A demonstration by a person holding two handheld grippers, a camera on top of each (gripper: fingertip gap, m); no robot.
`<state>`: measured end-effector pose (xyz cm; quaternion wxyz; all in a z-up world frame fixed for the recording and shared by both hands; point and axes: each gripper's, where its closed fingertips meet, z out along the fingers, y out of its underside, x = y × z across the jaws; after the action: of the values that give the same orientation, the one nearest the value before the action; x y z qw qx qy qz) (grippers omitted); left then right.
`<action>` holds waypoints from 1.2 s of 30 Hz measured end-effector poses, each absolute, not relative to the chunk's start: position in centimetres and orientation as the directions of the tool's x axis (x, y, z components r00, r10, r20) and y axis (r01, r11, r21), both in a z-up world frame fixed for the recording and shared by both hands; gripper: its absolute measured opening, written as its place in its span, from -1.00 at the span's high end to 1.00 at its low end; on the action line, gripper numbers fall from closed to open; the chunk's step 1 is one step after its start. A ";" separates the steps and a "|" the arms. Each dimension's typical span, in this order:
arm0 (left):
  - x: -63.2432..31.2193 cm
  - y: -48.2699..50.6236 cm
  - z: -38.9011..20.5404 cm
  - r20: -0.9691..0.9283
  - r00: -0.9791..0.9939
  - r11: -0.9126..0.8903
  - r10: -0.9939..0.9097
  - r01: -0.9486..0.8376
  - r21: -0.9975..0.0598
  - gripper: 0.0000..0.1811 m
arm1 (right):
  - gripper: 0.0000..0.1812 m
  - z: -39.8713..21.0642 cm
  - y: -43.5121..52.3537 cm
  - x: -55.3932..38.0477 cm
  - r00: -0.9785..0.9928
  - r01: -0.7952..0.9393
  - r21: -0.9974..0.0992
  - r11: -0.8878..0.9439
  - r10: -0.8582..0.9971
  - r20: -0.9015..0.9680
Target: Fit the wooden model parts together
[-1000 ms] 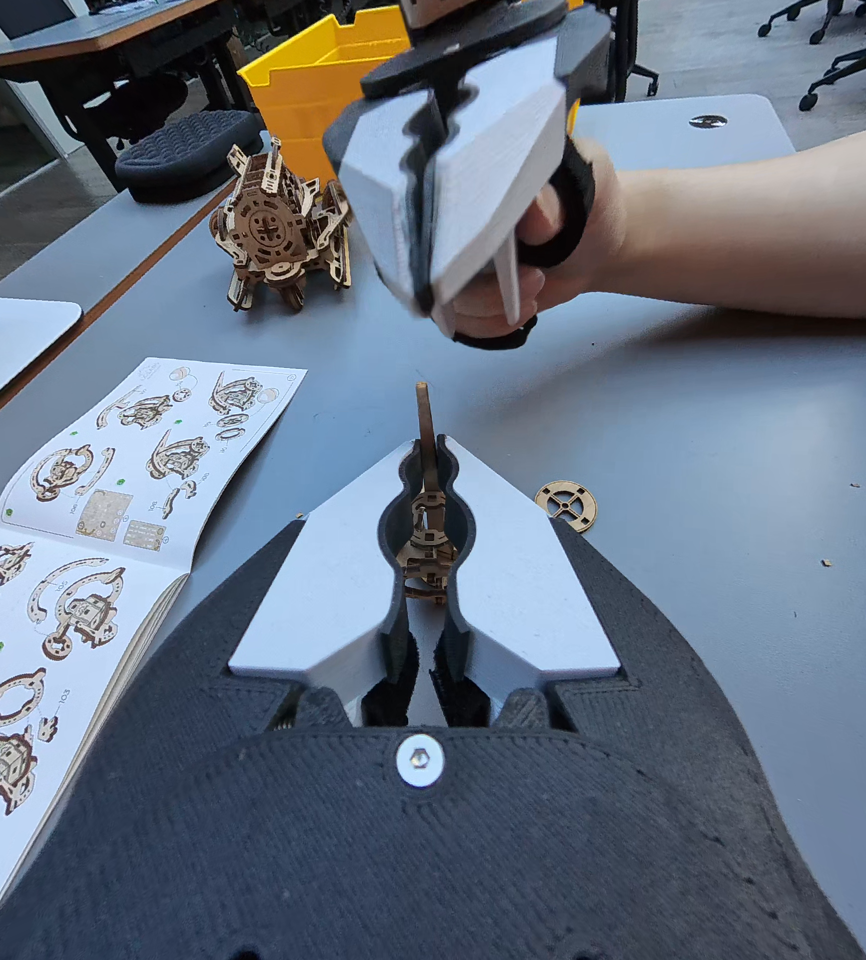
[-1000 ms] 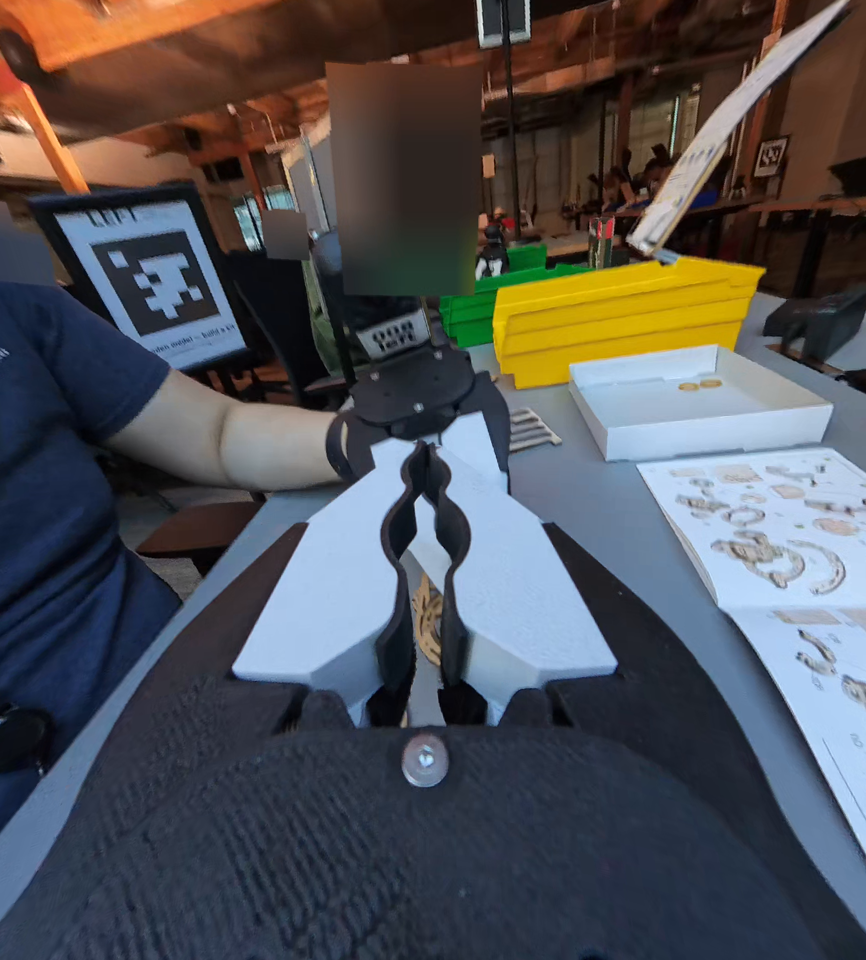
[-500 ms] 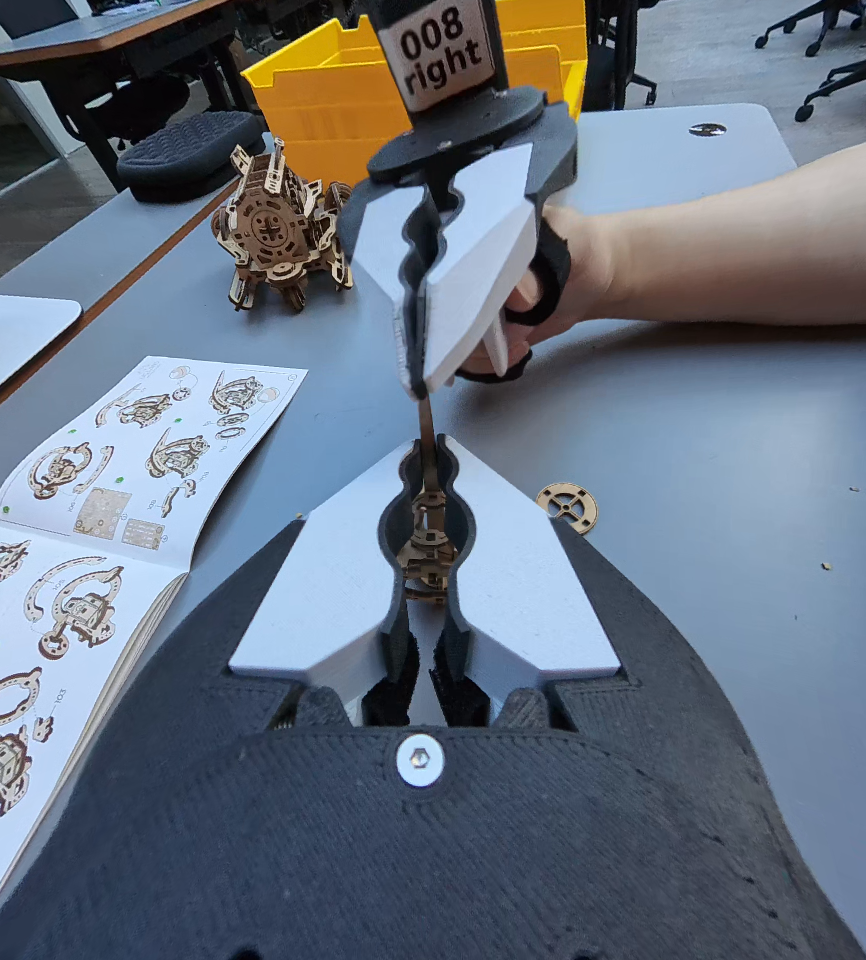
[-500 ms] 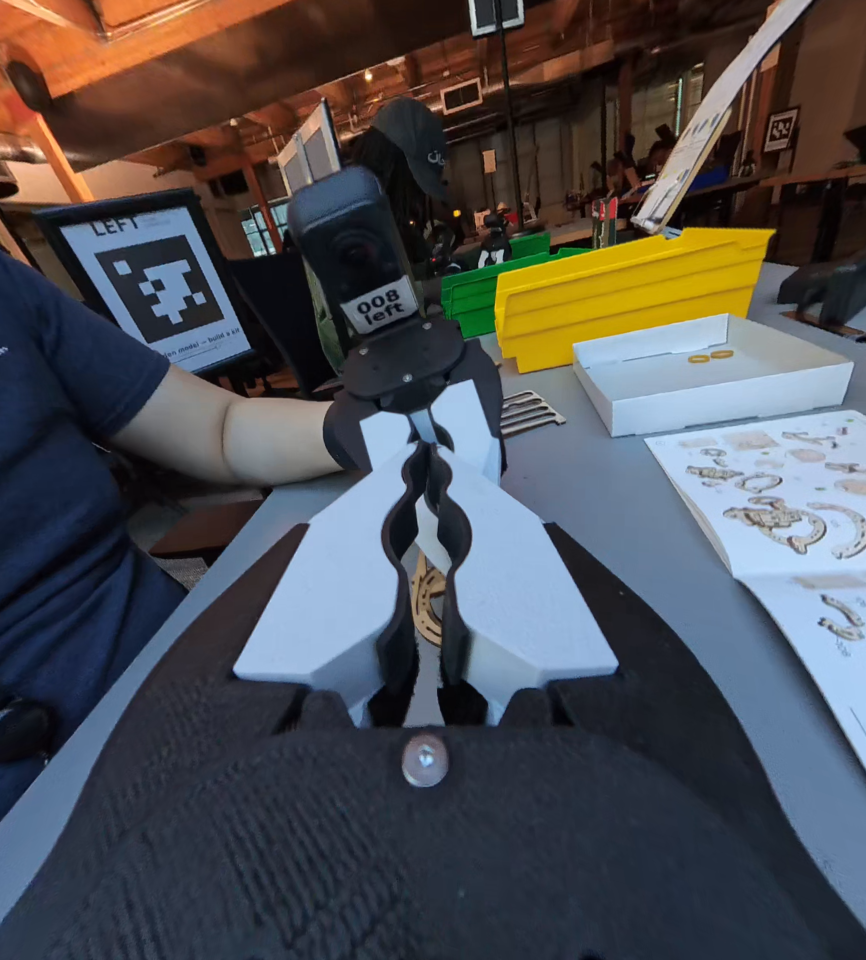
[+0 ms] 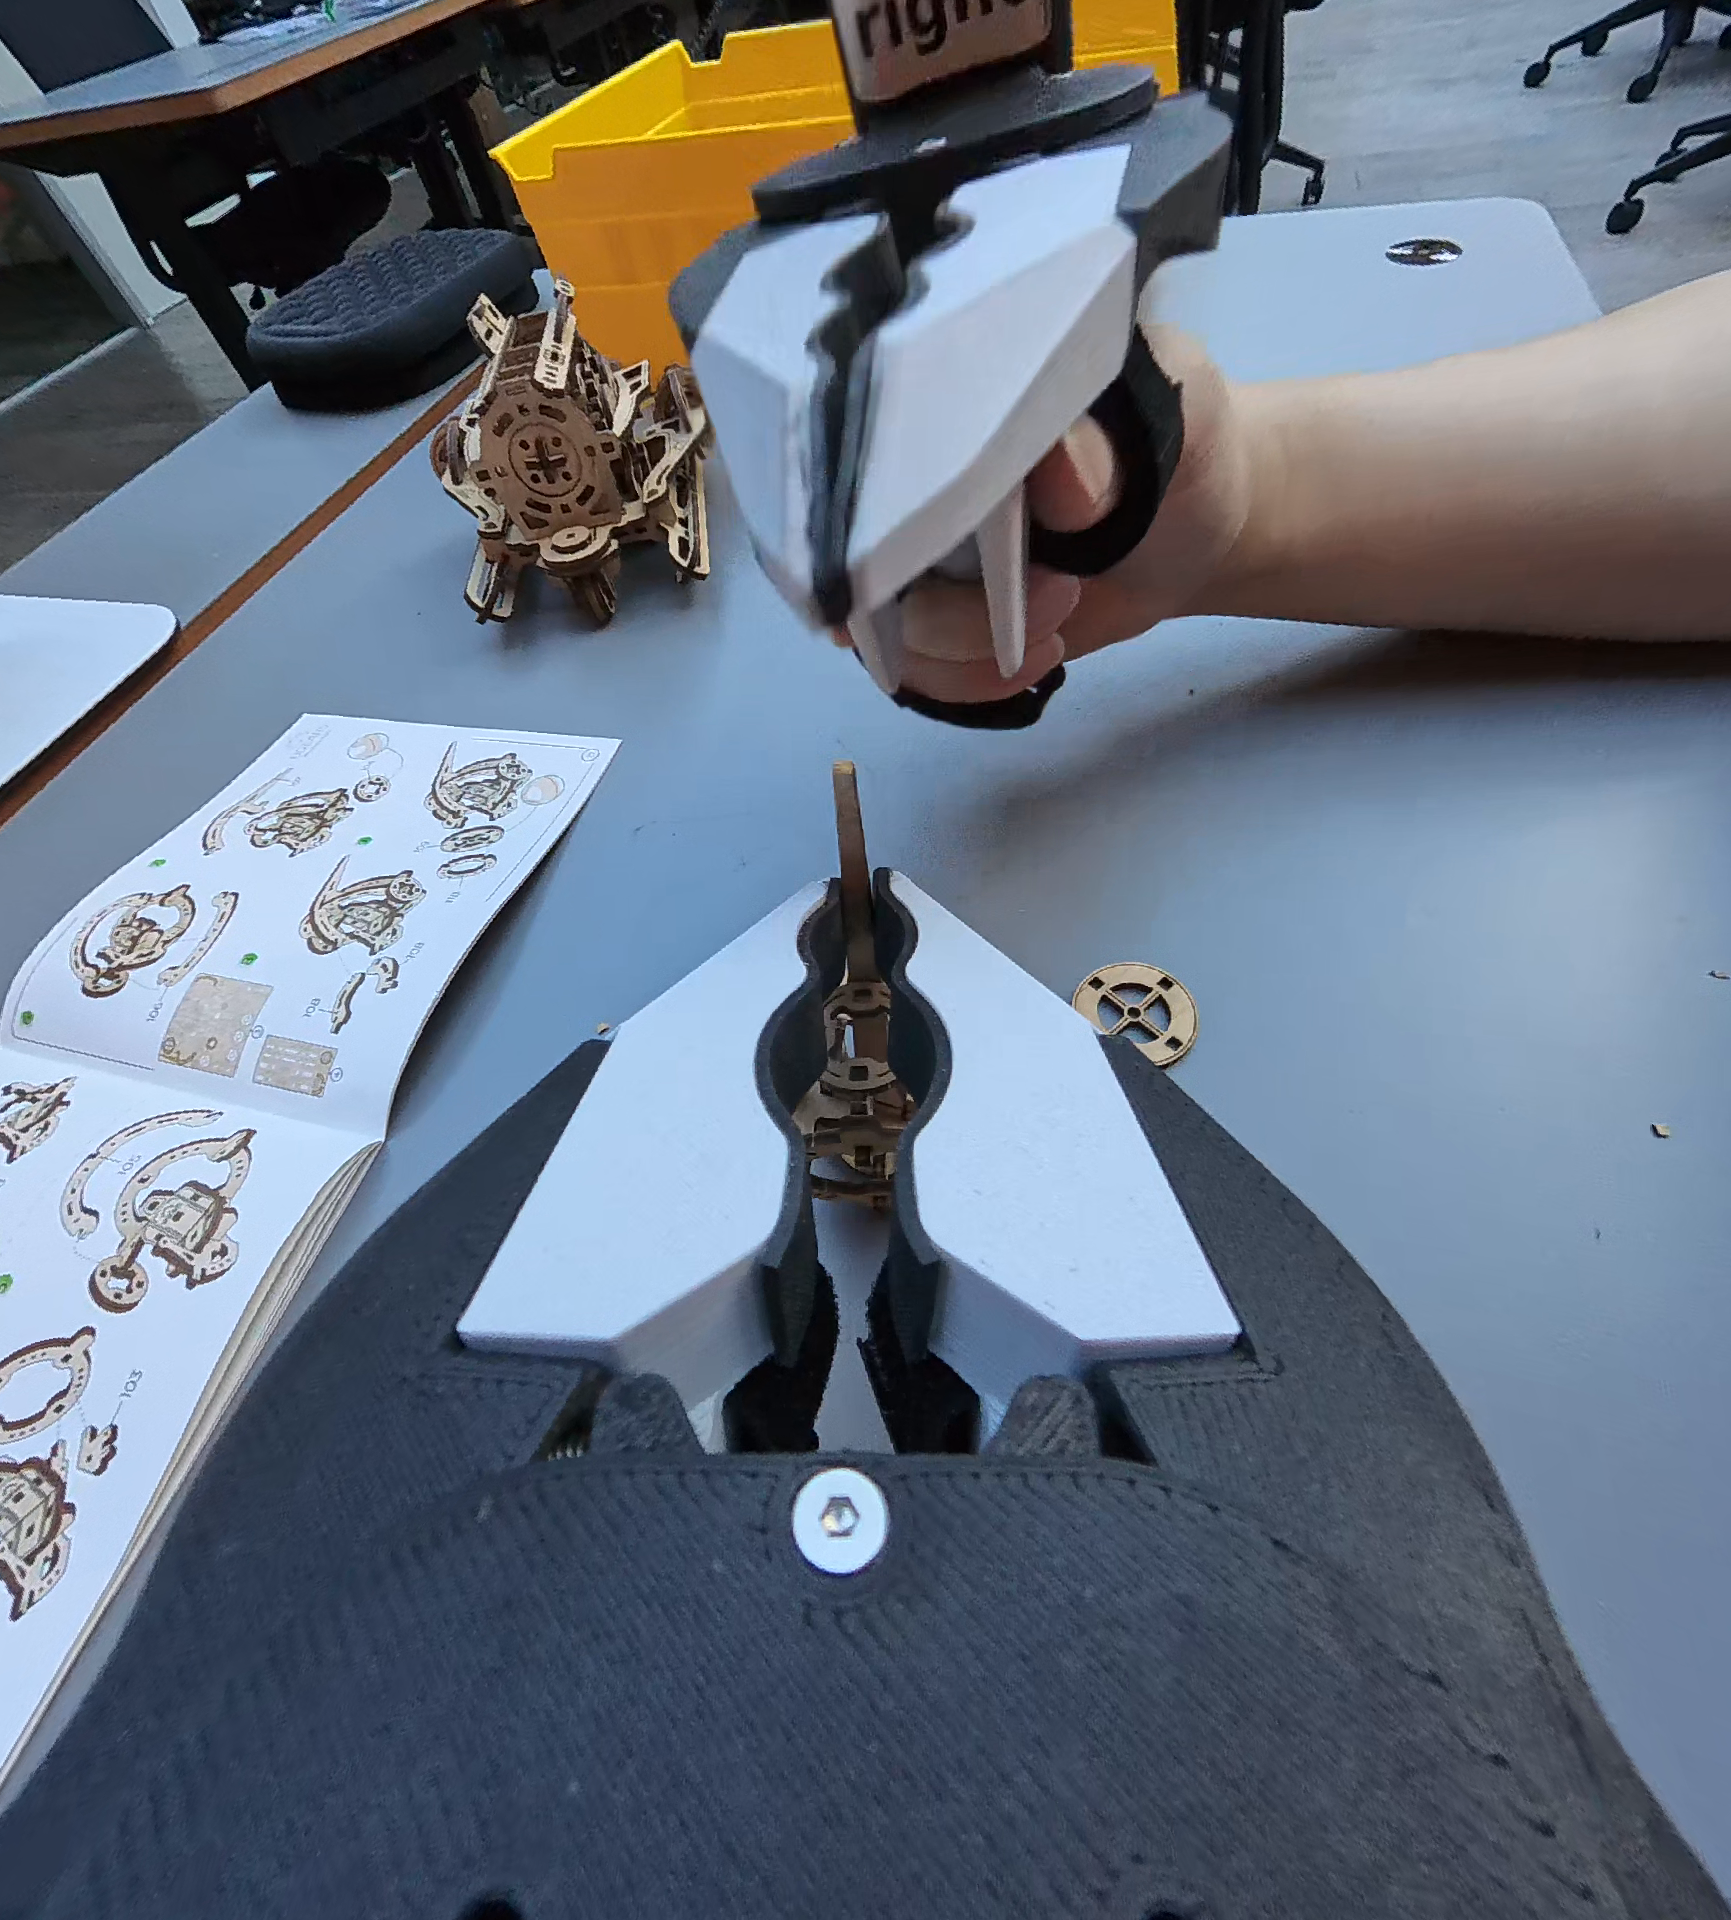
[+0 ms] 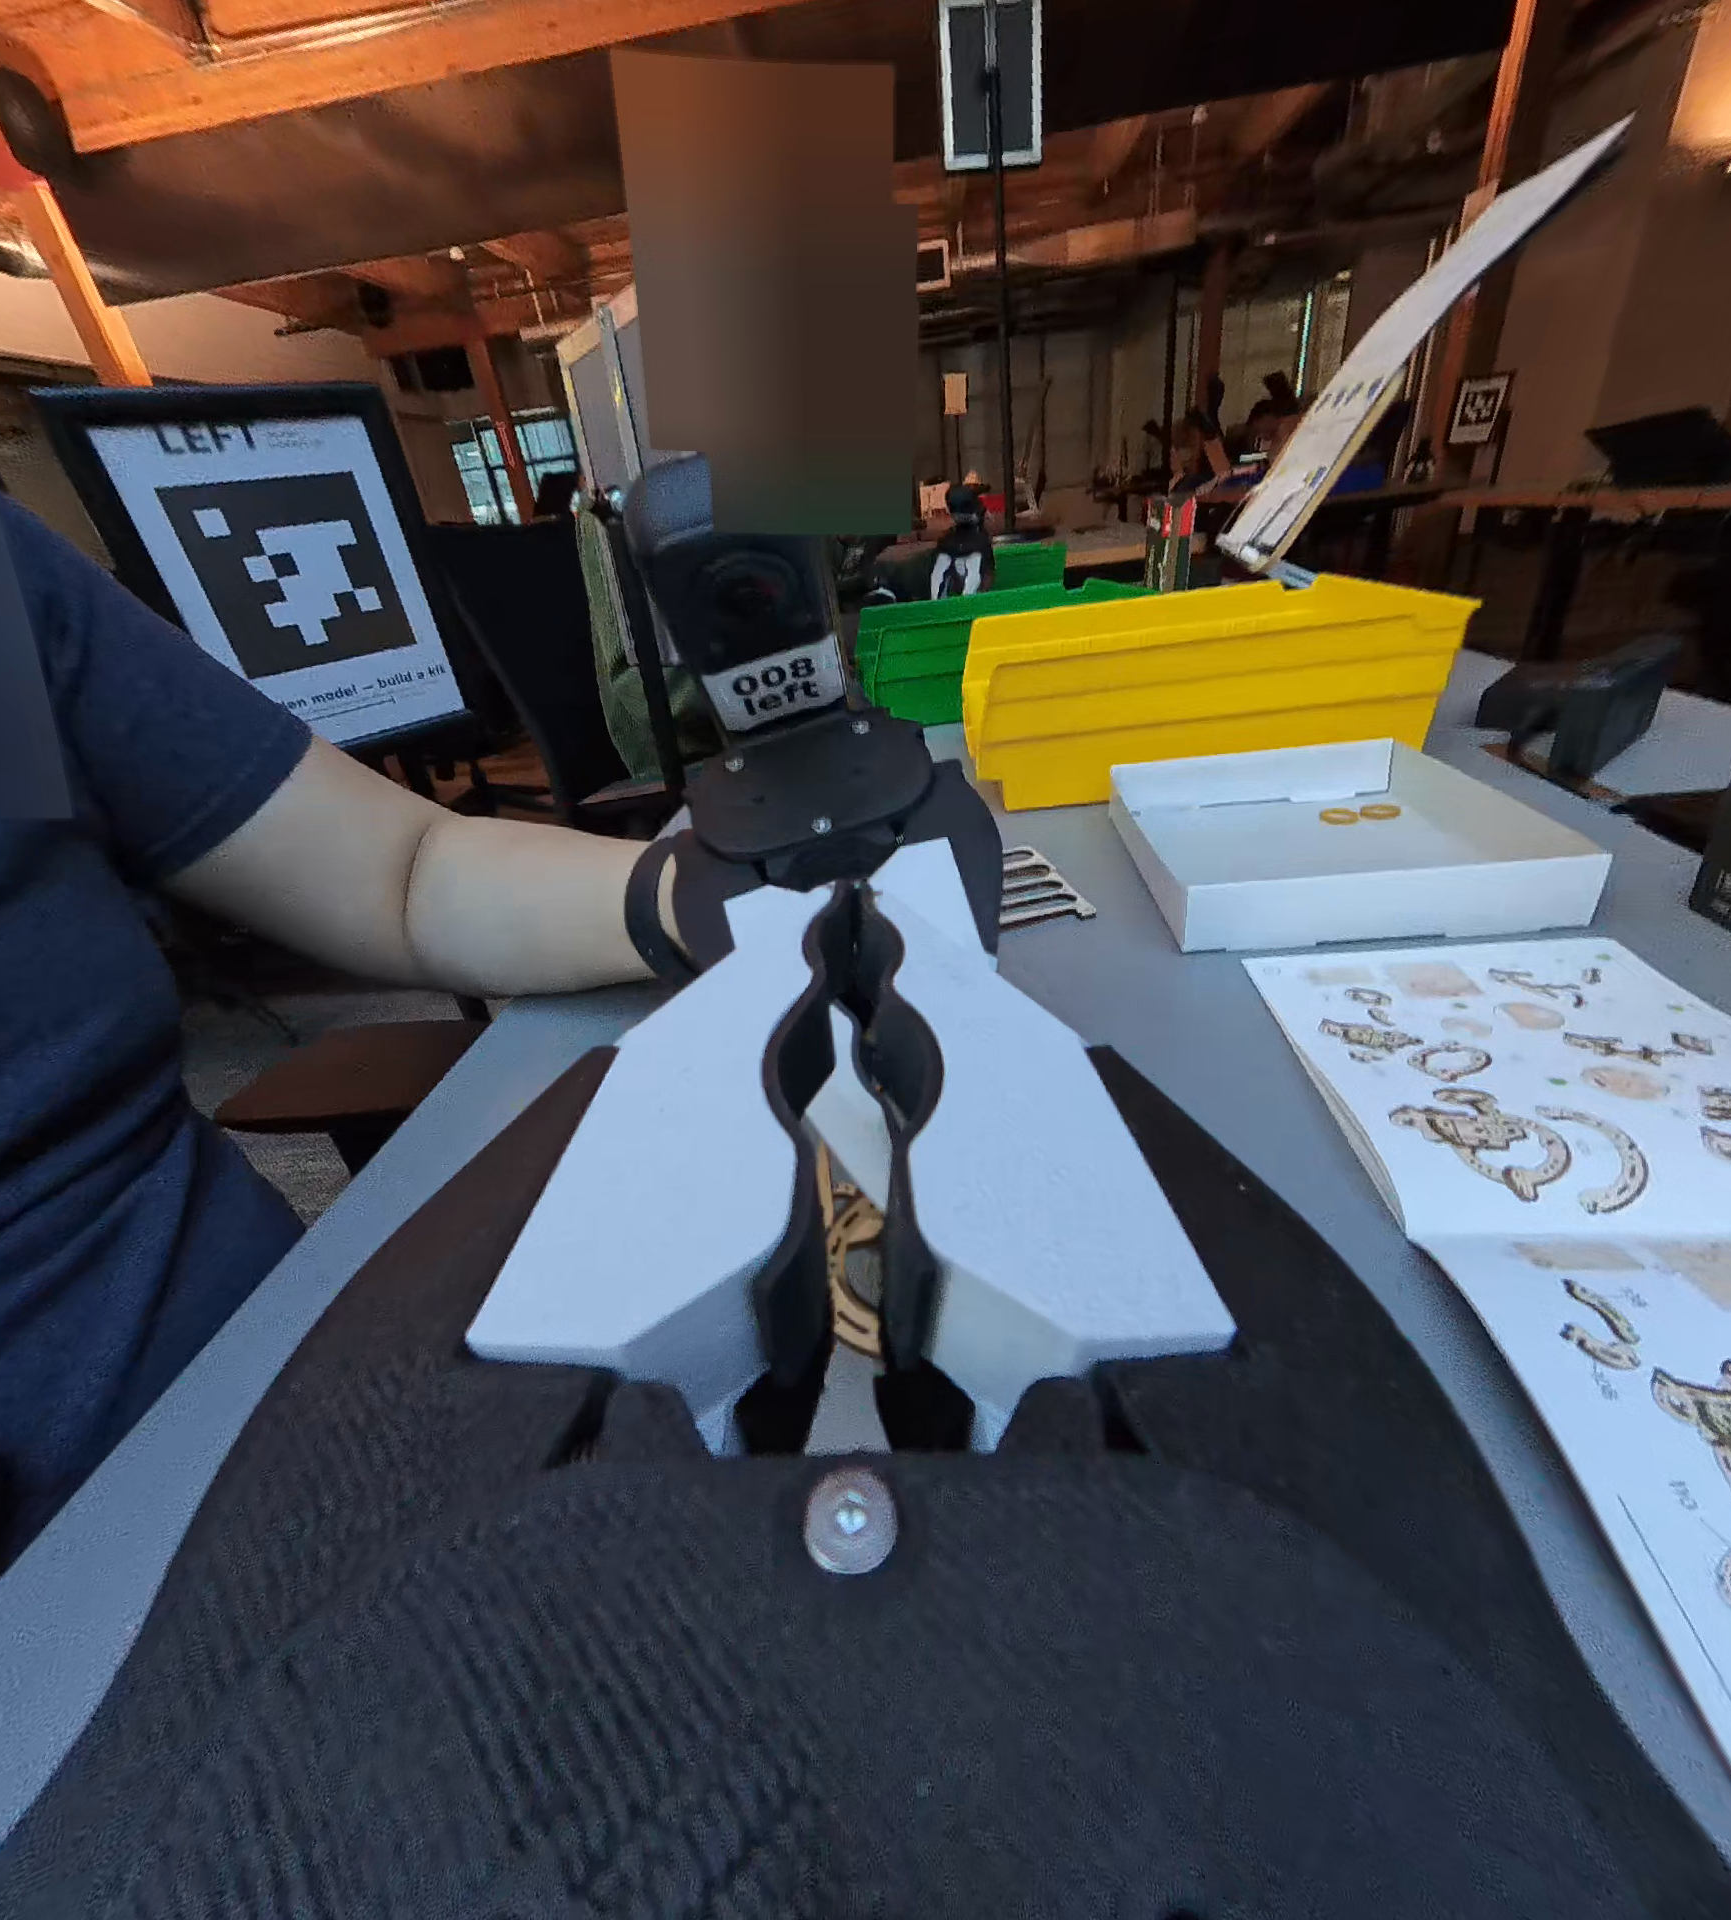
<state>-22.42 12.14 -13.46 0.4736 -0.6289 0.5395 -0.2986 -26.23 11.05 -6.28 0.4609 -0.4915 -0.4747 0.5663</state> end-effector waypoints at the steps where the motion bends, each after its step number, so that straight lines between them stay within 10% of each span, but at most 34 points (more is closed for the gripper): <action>1: -22.4 12.1 -13.5 -0.135 0.237 0.031 -0.962 -0.395 -0.918 0.97 | 1.00 -8.3 11.3 -26.7 -0.078 0.027 -0.988 -0.151 0.985 -0.153; 36: -22.5 12.4 -13.4 -0.108 0.257 0.006 -0.960 -0.367 -0.930 0.97 | 1.00 -7.8 11.4 -26.1 -0.054 -0.007 -0.995 -0.099 0.994 -0.099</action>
<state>-22.53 12.39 -13.39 0.4775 -0.6328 0.5245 -0.3104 -26.06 11.37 -7.83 0.4634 -0.5084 -0.4853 0.5397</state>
